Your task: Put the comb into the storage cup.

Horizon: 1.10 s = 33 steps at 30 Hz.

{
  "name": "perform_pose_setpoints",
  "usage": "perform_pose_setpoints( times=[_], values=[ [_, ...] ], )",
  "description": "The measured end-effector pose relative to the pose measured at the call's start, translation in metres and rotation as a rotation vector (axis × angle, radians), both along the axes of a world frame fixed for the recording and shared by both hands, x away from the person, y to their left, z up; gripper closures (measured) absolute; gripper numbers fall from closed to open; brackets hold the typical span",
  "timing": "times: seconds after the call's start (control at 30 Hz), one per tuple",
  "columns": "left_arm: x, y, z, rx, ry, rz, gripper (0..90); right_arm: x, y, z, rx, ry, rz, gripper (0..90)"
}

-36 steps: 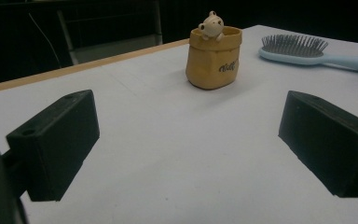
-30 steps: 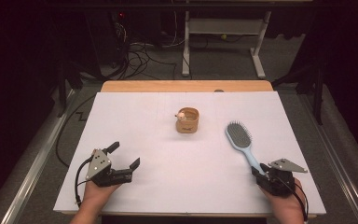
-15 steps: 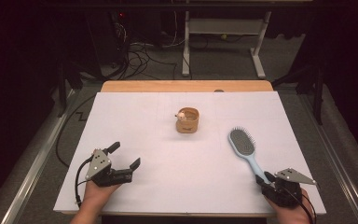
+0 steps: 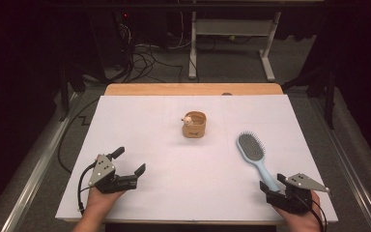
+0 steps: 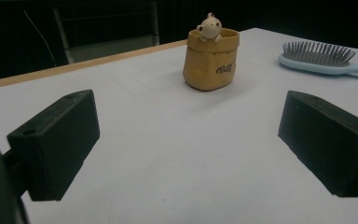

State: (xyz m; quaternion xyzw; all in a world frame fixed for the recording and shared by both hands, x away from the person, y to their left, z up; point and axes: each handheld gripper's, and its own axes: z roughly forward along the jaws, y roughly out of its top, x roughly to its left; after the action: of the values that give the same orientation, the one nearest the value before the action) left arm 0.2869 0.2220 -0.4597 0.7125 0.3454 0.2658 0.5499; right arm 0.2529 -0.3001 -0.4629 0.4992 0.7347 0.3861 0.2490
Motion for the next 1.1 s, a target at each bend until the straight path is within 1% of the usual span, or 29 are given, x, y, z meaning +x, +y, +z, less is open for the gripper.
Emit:
perform_pose_setpoints(
  times=[0.03, 0.07, 0.1, 0.13, 0.2, 0.27, 0.3, 0.37, 0.43, 0.53, 0.6, 0.63, 0.67, 0.7, 0.73, 0.77, 0.8, 0.83, 0.87, 0.9, 0.93, 0.97, 1.0, 1.1],
  values=[
    [0.000, 0.000, 0.000, 0.001, 0.001, -0.002, 5.9, 0.001, 0.000, 0.000, 0.001, -0.001, 0.000, 26.5],
    [0.001, 0.000, 0.000, 0.002, 0.001, -0.003, 5.9, 0.001, 0.000, 0.000, 0.001, -0.001, 0.000, 26.5],
    [0.001, 0.000, 0.000, 0.002, 0.002, -0.004, 5.9, 0.002, 0.000, 0.000, 0.003, -0.004, -0.005, 21.0],
    [0.001, 0.000, 0.000, 0.002, 0.003, -0.005, 5.9, 0.002, 0.000, 0.000, 0.003, -0.004, -0.005, 21.0],
    [0.001, 0.000, -0.001, 0.001, 0.002, -0.007, 5.9, 0.004, 0.000, 0.000, 0.004, -0.005, -0.012, 15.6],
    [0.001, 0.000, -0.001, 0.001, 0.003, -0.009, 5.9, 0.007, 0.001, -0.001, -0.001, -0.003, -0.028, 7.2],
    [0.001, 0.000, -0.001, 0.001, 0.003, -0.009, 5.9, 0.007, 0.001, -0.001, -0.001, -0.003, -0.028, 7.2],
    [0.001, 0.000, -0.001, 0.002, 0.004, -0.010, 5.9, 0.009, 0.001, 0.000, 0.003, -0.001, -0.041, 0.5],
    [0.001, 0.000, -0.001, 0.002, 0.005, -0.011, 5.9, 0.010, 0.001, 0.001, -0.004, -0.007, -0.046, 0.4],
    [0.001, 0.000, -0.002, 0.000, 0.007, -0.011, 5.9, 0.011, 0.000, 0.002, -0.013, -0.003, -0.044, 0.4],
    [0.002, 0.001, -0.002, 0.000, 0.005, -0.007, 5.9, 0.013, 0.000, 0.002, -0.021, 0.012, -0.049, 0.4],
    [0.002, 0.002, -0.002, -0.006, 0.008, -0.006, 5.9, 0.016, -0.001, 0.002, -0.012, 0.034, -0.053, 0.4],
    [0.003, 0.003, -0.002, -0.005, 0.010, -0.004, 5.9, 0.016, -0.001, 0.002, -0.012, 0.034, -0.053, 0.4],
    [0.003, 0.004, -0.002, -0.011, 0.011, -0.001, 5.9, 0.019, 0.000, 0.002, -0.010, 0.050, -0.052, 0.4],
    [0.003, 0.004, -0.002, -0.011, 0.011, -0.001, 5.9, 0.019, 0.000, 0.002, -0.010, 0.050, -0.052, 0.4],
    [0.003, 0.004, -0.002, -0.012, 0.010, -0.004, 5.9, 0.022, 0.002, 0.002, -0.024, 0.060, -0.048, 0.4],
    [0.003, 0.004, -0.002, -0.012, 0.010, -0.004, 5.9, 0.022, 0.002, 0.002, -0.024, 0.060, -0.048, 0.4],
    [0.003, 0.005, -0.002, -0.012, 0.009, -0.006, 5.9, 0.025, 0.004, 0.003, -0.029, 0.072, -0.040, 0.4],
    [0.003, 0.005, -0.002, -0.012, 0.008, -0.007, 5.9, 0.025, 0.004, 0.003, -0.029, 0.072, -0.040, 0.4],
    [0.003, 0.004, -0.002, -0.011, 0.009, -0.010, 5.9, 0.029, 0.005, 0.003, -0.033, 0.091, -0.032, 0.4],
    [0.003, 0.004, -0.002, -0.011, 0.009, -0.010, 5.9, 0.029, 0.005, 0.003, -0.033, 0.091, -0.032, 0.4],
    [0.003, 0.004, -0.002, -0.009, 0.007, -0.012, 5.9, 0.032, 0.005, 0.004, -0.036, 0.109, -0.025, 0.4],
    [0.003, 0.004, -0.002, -0.009, 0.007, -0.012, 5.9, 0.032, 0.005, 0.004, -0.036, 0.109, -0.025, 0.4],
    [0.002, 0.003, -0.002, -0.010, 0.006, -0.013, 5.9, 0.038, 0.006, 0.008, -0.037, 0.131, -0.012, 0.4]
  ],
)
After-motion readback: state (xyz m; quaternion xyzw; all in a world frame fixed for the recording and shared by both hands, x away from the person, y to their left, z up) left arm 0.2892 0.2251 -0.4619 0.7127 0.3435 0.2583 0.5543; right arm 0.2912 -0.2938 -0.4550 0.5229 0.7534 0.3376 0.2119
